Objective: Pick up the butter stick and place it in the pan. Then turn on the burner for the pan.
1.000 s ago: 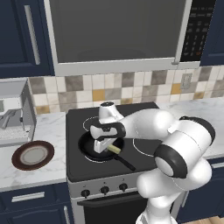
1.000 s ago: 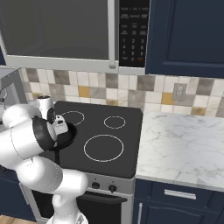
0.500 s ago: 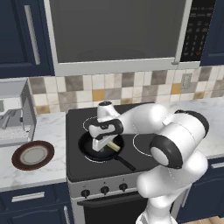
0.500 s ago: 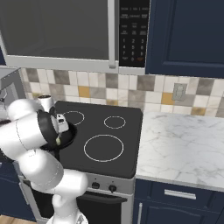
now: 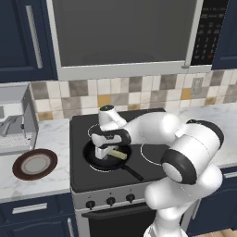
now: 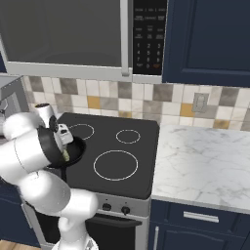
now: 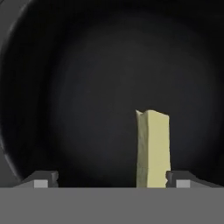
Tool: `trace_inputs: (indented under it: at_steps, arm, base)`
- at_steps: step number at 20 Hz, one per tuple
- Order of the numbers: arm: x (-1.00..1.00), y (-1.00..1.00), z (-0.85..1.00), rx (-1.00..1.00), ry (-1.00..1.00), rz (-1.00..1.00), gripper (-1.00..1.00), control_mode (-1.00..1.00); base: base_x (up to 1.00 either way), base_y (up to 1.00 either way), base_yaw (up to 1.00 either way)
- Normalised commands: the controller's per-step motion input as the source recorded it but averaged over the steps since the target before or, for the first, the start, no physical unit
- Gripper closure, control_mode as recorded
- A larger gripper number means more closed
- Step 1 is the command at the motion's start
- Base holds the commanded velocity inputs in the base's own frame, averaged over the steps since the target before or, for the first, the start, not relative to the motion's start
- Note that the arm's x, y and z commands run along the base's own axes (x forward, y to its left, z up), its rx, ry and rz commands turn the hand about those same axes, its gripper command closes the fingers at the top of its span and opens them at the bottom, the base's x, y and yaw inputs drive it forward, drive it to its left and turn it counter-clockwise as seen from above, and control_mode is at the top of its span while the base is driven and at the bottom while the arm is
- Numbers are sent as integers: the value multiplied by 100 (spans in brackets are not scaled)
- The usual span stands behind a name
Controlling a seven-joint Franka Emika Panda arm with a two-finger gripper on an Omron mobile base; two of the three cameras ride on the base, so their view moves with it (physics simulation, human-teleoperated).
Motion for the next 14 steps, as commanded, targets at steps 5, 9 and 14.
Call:
trace_inputs:
  at_steps: [5,9,14]
  arm:
    - [-25,9,36,-9,-13,0,-100,-100]
    - [-48,21,39,-7,-15,0,-100,-100]
    - [-74,37,22,-11,-16,0,-100,-100]
  base:
    - [0,0,0]
    - [0,0,0]
    - [0,0,0]
